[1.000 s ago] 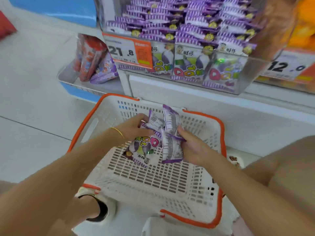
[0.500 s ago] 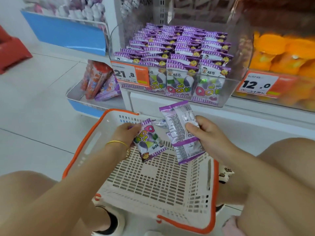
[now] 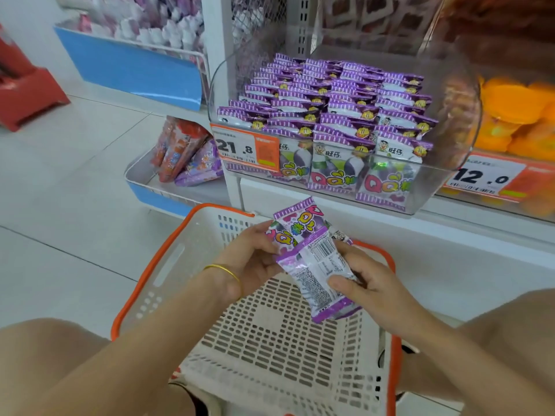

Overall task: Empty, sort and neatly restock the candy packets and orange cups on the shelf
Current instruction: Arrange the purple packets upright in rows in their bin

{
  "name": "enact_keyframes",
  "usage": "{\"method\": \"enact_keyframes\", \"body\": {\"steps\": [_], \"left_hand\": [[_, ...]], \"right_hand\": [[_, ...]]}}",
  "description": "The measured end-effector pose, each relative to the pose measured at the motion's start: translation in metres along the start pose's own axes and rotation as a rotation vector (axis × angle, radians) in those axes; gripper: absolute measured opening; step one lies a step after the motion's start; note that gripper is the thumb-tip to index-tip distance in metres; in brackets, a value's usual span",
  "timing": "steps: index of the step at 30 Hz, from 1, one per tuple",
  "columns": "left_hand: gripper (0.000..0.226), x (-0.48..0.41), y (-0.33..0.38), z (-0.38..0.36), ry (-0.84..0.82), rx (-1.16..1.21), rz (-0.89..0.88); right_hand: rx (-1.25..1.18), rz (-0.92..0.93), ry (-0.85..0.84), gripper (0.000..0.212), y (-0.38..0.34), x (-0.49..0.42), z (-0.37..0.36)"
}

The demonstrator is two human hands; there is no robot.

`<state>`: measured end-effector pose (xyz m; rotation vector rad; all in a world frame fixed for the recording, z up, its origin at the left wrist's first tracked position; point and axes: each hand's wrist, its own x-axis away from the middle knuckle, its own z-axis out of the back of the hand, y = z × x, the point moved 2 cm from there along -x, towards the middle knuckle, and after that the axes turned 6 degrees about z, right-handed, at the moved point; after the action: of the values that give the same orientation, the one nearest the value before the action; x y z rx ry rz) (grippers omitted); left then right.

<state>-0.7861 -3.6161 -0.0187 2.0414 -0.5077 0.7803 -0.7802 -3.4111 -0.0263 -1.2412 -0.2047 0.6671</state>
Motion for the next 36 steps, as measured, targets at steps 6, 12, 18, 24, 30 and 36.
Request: {"method": "enact_keyframes", "body": {"steps": [6,12,18,24,30,36], "left_hand": [[0.028,0.000,0.000,0.004,-0.052,-0.035,0.004],[0.028,0.004,0.006,0.013,-0.028,-0.136,-0.048],[0.028,0.013,0.005,0.006,-0.166,-0.432,0.031],[0.078,0.013,-0.003,0.008,-0.390,-0.673,0.088],[0.089,0.007,0.001,0.019,-0.522,-0.585,0.143],[0.076,0.005,-0.004,0.016,-0.460,-0.522,0.180]], "right_hand": [[-0.082,-0.012,-0.065,0.034,-0.008,-0.004,-0.003],[-0.282,-0.113,0.081,0.030,-0.022,-0.008,0.028],[-0.296,-0.202,-0.216,0.030,-0.031,-0.012,0.044],[-0.251,-0.246,-0.191,0.033,-0.026,-0.019,0.040],[-0.216,-0.277,-0.143,0.044,-0.021,-0.022,0.037],[-0.288,-0.363,0.088,0.046,-0.011,-0.026,0.038]]}}
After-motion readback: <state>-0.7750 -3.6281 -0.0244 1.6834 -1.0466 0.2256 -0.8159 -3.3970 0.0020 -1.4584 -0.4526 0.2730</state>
